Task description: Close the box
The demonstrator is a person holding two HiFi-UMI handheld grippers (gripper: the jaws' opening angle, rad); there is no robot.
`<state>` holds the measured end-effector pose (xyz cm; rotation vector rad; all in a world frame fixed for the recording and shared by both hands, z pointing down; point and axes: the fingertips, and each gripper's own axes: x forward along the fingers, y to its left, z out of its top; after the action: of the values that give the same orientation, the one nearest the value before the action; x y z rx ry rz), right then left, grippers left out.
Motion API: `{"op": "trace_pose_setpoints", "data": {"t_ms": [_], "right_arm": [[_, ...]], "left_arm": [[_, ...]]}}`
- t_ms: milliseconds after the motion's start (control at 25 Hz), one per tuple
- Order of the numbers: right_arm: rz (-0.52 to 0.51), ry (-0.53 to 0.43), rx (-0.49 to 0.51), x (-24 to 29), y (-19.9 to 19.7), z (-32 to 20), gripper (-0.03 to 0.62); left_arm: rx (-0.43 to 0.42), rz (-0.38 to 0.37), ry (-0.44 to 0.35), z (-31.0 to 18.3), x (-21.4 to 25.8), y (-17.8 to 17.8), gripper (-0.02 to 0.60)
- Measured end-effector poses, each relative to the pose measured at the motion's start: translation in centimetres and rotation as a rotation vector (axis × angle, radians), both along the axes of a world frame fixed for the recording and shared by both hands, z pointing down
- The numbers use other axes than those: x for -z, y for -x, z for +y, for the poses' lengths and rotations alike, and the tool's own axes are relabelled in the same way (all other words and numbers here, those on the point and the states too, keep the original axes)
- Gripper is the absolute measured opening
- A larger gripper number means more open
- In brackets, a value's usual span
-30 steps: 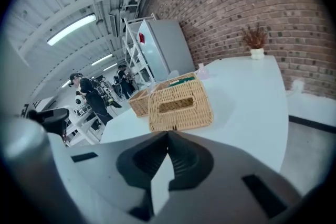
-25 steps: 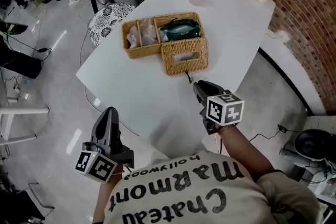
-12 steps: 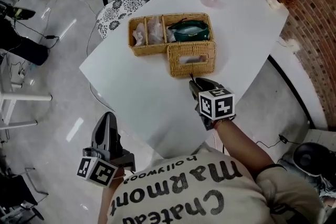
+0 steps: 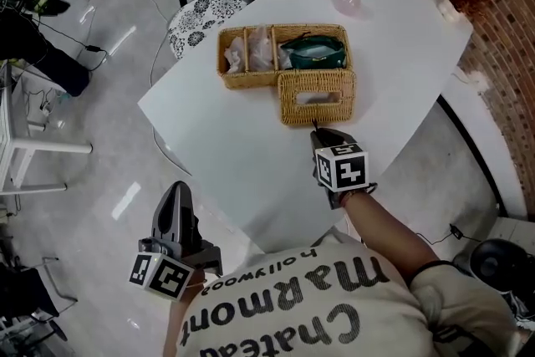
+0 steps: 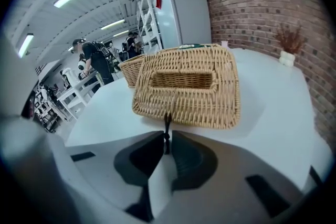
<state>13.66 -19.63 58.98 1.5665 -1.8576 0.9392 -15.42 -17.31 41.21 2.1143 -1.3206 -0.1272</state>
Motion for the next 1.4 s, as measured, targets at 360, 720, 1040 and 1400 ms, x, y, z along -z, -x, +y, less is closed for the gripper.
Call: {"op": "trace_pose_setpoints", "data": {"t_ms": [360,720,1040,1400], "right_arm": [[-0.030,-0.040,-0.031,1.2,0.0,0.0,0.017],[-0.088,-0.148,-0.044,6.0,-0.2,-0.4,0.015],[-0.059,-0.252,-0.016,10.4,-0.5,-0.1,0.015],[-0.062,-0.333,-0.013,14.0,-0.3,-0.4,0.015]], "left_arm": [[0.000,0.011,0.002,0.1,0.2,0.1,0.002],[-0.029,0.026,-0.016,-0.4,1.0,-0.7,0.002],[-0.042,0.033,-0.028,-0.6,1.4,-0.8,0.002],[-0.047,0.045,-0.035,-0.2,1.7,-0.7,0.002]]}}
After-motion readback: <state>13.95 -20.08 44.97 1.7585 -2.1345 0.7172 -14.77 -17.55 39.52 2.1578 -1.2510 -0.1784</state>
